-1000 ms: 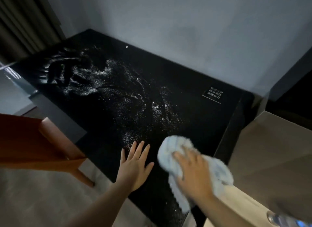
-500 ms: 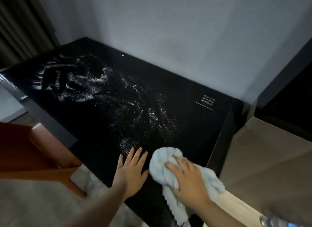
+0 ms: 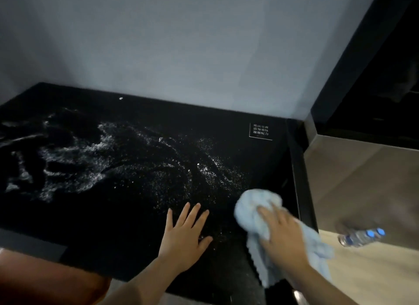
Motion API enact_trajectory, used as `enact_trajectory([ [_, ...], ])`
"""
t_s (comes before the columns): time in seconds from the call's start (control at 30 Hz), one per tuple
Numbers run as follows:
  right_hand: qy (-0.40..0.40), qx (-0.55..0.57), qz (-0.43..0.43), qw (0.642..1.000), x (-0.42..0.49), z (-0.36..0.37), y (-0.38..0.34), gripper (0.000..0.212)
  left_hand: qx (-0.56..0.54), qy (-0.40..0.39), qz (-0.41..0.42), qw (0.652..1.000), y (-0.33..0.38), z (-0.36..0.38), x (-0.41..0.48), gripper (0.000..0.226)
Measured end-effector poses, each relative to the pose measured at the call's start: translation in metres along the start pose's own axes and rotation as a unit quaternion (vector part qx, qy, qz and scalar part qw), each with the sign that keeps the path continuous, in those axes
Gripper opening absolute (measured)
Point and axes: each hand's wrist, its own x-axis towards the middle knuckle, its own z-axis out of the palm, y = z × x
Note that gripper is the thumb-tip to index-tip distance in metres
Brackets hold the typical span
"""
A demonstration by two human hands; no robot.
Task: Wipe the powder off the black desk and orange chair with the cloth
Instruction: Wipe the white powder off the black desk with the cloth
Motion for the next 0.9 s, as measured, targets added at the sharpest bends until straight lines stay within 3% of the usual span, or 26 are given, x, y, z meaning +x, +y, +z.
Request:
enact_trajectory([
  [0.07,0.030,0.009,0.181,0.983,-0.001,-0.012,0.004,0.054,0.009,0.001,0.009,1.000,-0.013,-0.004,0.002,0.067],
  [0.13,0.022,0.003,0.235,0.972,-0.013,-0.011,-0.012,0.050,0.008,-0.007,0.008,1.000,-0.021,-0.005,0.004,0.068],
  [0.2,-0.020,-0.006,0.183,0.983,-0.022,-0.004,-0.051,0.065,-0.008,-0.026,0.001,1.000,-0.026,-0.003,0.006,0.069],
  [0.3,-0.025,0.054,0.041,0.997,-0.041,0.012,-0.087,0.084,-0.030,-0.055,0.004,0.998,-0.032,0.001,0.007,0.068],
  [0.37,-0.027,0.011,-0.021,0.999,-0.039,0.007,-0.071,0.064,-0.041,-0.057,0.002,0.997,-0.033,0.000,0.008,0.069],
  [0.4,-0.036,-0.012,-0.002,0.999,-0.036,0.003,-0.054,0.055,-0.050,-0.061,0.001,0.997,-0.033,0.000,0.008,0.070],
  [0.53,-0.005,0.035,0.286,0.958,-0.033,0.000,-0.017,0.063,-0.049,-0.060,0.008,0.997,-0.034,-0.001,0.007,0.071],
  [0.6,-0.022,0.015,0.261,0.965,-0.031,0.009,-0.042,0.065,-0.043,-0.052,0.004,0.998,-0.033,0.000,0.009,0.071],
  [0.7,-0.014,0.054,0.091,0.994,-0.035,0.023,-0.087,0.060,-0.033,-0.047,0.003,0.998,-0.034,-0.001,0.007,0.071],
  [0.77,-0.081,0.045,0.042,0.995,-0.033,0.024,-0.080,0.066,-0.023,-0.050,0.008,0.998,-0.036,-0.004,0.008,0.070],
  [0.83,-0.072,0.019,0.099,0.992,-0.028,0.024,-0.047,0.067,-0.014,-0.056,0.022,0.998,-0.039,-0.006,0.007,0.071],
  [0.9,-0.027,0.015,0.236,0.971,-0.024,0.015,-0.025,0.066,-0.010,-0.053,0.036,0.998,-0.044,-0.006,0.009,0.073],
])
